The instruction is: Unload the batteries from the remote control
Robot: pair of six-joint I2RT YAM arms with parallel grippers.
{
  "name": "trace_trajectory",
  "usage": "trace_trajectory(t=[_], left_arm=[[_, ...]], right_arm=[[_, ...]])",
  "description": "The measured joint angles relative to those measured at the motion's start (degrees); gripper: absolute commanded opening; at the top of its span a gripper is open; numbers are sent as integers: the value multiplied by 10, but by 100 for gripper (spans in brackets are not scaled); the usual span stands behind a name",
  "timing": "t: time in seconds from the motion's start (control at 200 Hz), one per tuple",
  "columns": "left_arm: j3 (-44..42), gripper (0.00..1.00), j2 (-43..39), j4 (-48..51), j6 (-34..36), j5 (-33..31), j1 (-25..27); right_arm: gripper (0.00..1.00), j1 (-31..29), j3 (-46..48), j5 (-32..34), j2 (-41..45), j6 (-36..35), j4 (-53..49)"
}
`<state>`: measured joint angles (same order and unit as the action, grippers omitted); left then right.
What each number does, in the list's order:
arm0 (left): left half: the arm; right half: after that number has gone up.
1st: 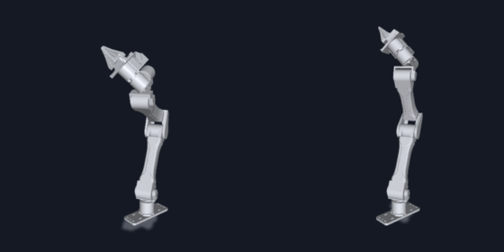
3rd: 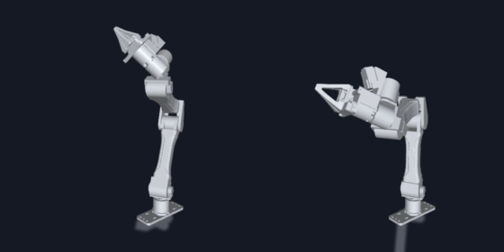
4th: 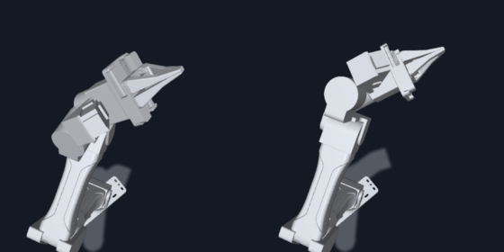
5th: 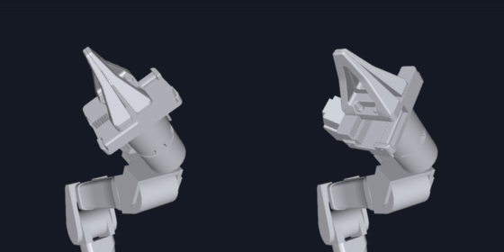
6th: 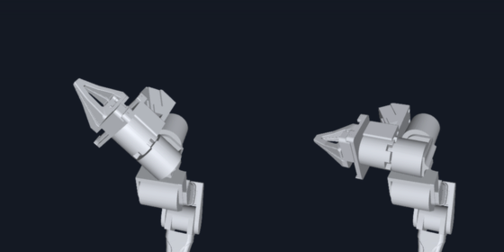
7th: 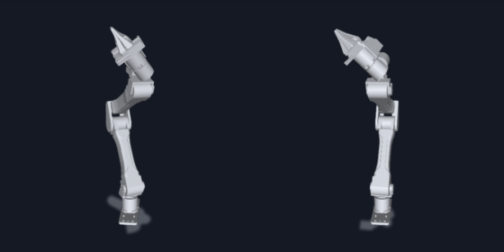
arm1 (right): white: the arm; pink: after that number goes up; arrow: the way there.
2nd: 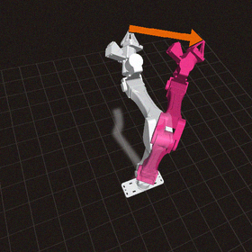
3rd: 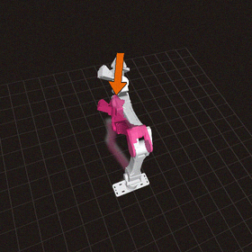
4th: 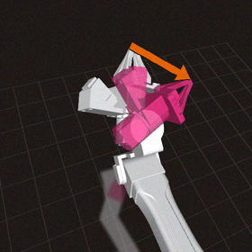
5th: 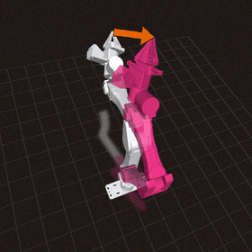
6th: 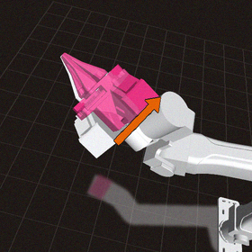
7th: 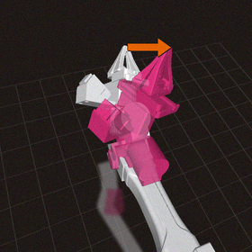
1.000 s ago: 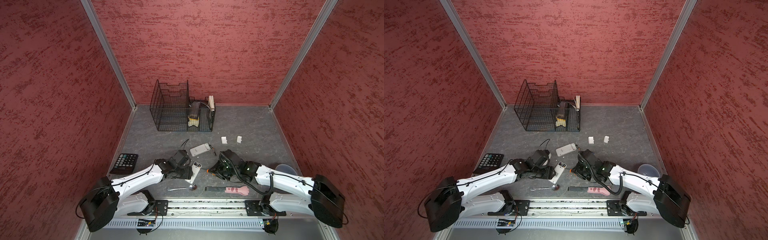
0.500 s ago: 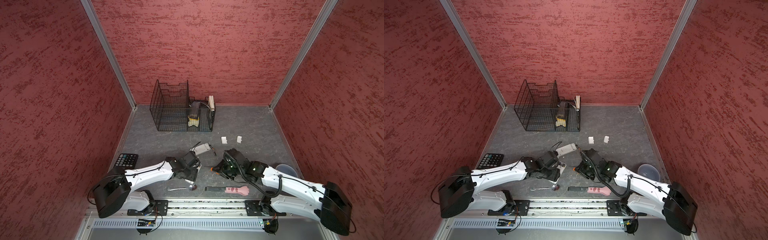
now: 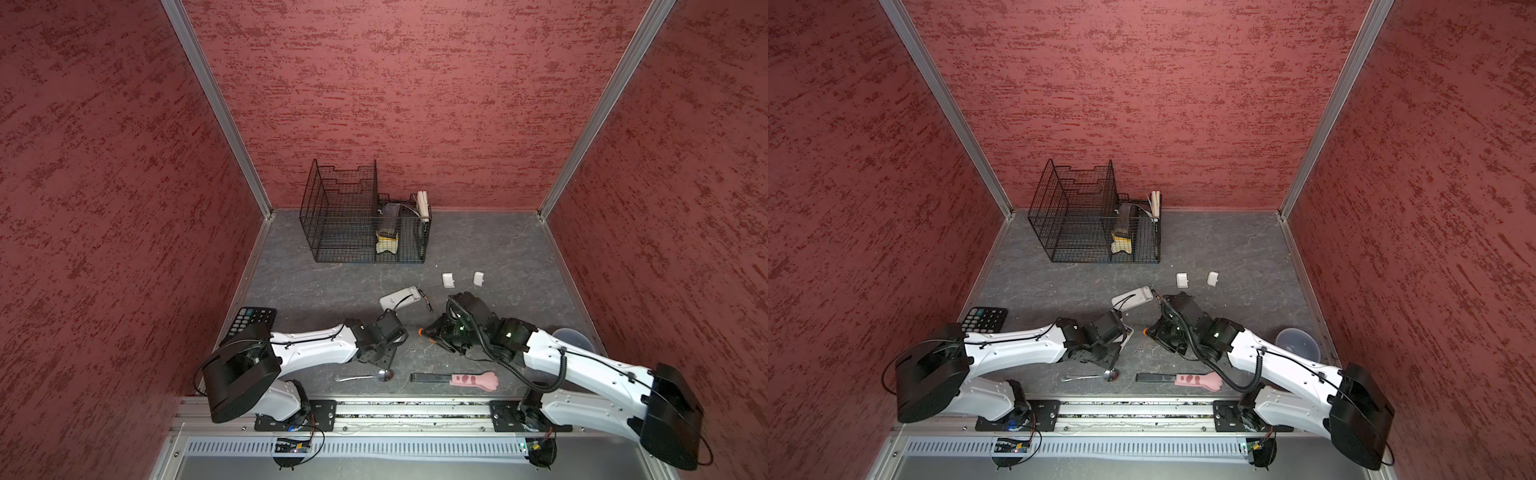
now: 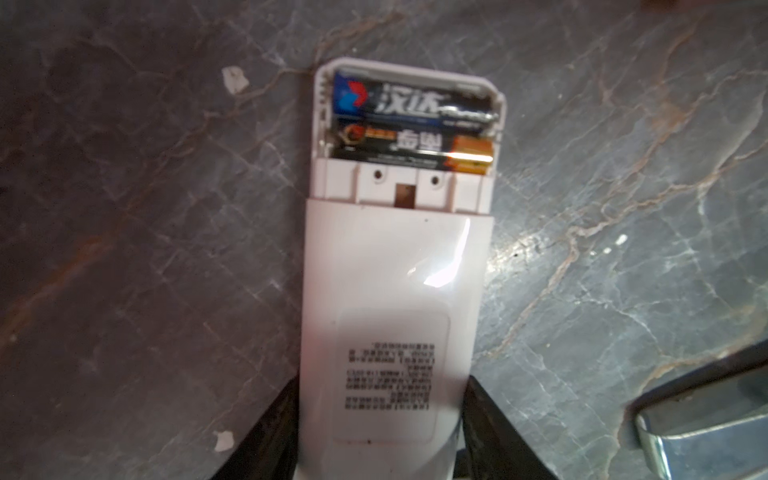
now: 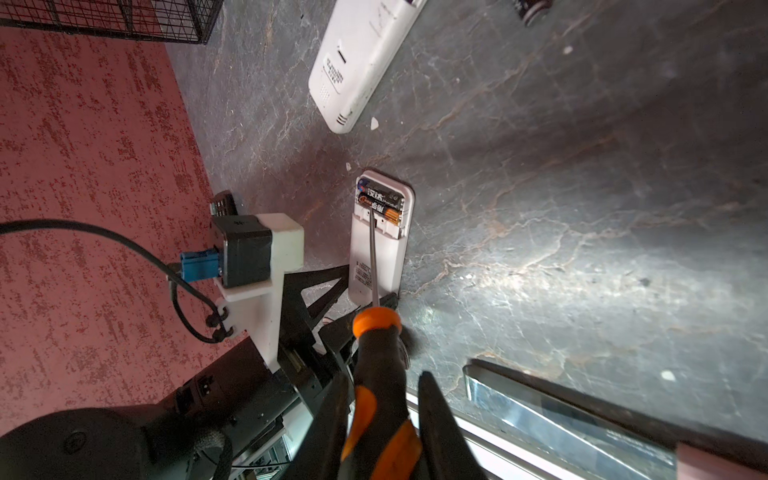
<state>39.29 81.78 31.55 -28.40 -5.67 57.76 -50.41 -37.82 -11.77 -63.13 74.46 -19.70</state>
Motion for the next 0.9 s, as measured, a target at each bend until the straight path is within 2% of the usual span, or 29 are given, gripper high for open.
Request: trace_trajectory(t=[0.085,0.361,0.897], left_arm=[[0,50,0,0,0,-1,1],[1,47,2,0,3,-2,0],[2,47,3,0,4,2,-3]], right_arm=[[0,0,0,0,-5,3,6],[0,0,3,-1,-25,19,34],[0,0,21,-16,-56,36,72]])
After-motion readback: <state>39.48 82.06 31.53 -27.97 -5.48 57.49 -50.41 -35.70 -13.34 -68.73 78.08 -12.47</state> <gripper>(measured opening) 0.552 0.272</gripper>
